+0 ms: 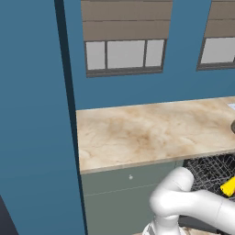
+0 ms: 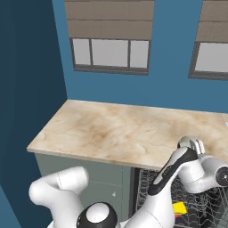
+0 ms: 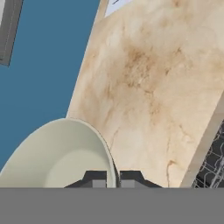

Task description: Pick up the cup and bowl from the counter, place them in the dishwasher, and close the dishwasher door.

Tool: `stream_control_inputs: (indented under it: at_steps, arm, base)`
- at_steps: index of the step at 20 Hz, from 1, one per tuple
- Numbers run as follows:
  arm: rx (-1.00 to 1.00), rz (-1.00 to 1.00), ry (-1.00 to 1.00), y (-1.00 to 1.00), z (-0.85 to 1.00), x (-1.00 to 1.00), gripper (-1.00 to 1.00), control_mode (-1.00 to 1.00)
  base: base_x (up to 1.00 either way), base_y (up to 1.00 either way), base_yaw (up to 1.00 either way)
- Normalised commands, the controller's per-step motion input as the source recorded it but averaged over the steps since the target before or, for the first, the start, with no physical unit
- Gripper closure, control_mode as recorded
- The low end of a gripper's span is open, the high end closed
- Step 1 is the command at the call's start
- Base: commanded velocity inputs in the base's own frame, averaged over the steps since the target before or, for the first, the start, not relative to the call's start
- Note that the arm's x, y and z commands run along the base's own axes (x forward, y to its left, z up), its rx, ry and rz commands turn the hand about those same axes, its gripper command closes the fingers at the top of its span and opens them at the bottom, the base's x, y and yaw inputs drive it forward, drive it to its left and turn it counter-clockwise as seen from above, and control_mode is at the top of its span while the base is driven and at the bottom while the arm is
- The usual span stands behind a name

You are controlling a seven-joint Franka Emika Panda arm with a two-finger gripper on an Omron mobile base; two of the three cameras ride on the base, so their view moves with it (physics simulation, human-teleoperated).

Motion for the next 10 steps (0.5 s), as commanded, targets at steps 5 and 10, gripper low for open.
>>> stream_control_inputs:
  at_steps: [5, 10]
  arm:
    - [0.00, 0.00, 0.00, -0.20, -0.21, -0.41, 1.00, -1.00]
    - [0.00, 0.00, 0.00, -0.26, -0.27, -0.45, 1.00, -1.00]
  base:
    - [0.00, 0.00, 0.00]
    - [0.00, 0.00, 0.00]
